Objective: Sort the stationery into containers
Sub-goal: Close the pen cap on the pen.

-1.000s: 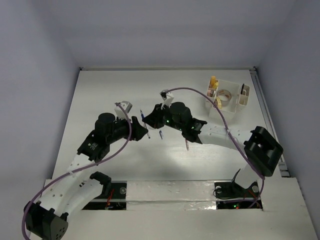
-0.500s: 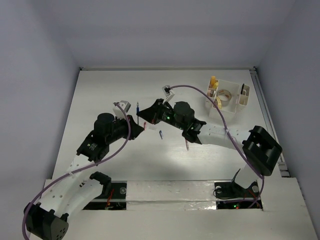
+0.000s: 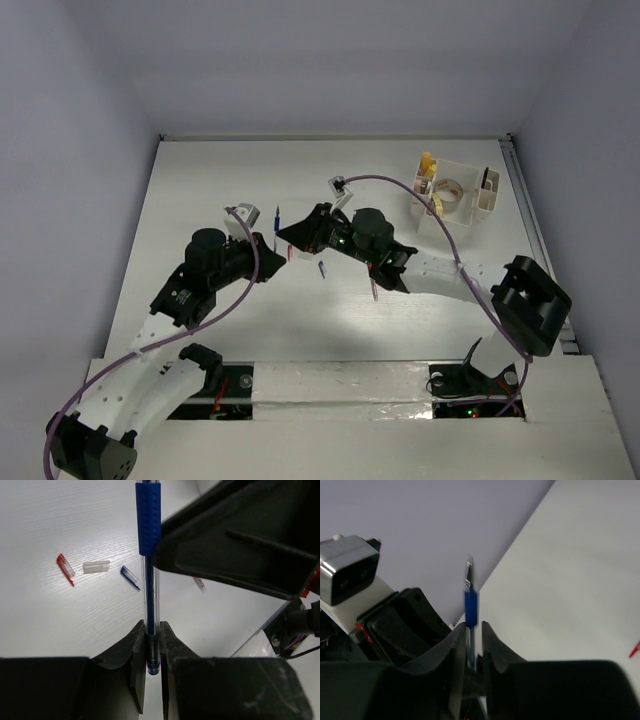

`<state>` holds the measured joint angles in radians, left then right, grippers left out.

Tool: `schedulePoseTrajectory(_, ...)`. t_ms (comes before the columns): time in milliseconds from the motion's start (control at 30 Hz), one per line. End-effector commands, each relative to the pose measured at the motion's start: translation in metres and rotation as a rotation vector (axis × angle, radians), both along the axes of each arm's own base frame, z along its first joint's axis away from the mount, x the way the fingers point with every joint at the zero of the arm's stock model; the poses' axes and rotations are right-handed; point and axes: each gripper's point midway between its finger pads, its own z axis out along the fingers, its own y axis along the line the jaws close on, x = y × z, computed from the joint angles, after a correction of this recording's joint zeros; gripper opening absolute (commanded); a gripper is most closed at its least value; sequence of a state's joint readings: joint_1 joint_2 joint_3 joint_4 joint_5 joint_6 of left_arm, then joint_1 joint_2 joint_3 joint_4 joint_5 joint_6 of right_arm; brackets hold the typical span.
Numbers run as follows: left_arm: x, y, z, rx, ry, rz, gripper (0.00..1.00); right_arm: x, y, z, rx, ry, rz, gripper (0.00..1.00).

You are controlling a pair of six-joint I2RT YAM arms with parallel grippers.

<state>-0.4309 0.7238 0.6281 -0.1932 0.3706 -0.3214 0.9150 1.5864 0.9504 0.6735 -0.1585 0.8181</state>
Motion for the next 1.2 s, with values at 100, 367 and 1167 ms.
schedulePoseTrajectory(100,0.015,0.006,0.027,-0.028,-0.113,0.053,0.00,0.003,-0.040,-0.011,-0.156,-0.027,0.016,0.43)
schedulePoseTrajectory(367,0.014,0.004,0.026,-0.030,-0.108,0.038,0.00,0.032,-0.093,-0.080,-0.539,0.039,-0.036,0.46)
schedulePoseTrajectory(1167,0.013,0.005,0.028,-0.037,-0.113,0.039,0.00,0.048,-0.080,-0.212,-1.079,0.170,-0.012,0.51)
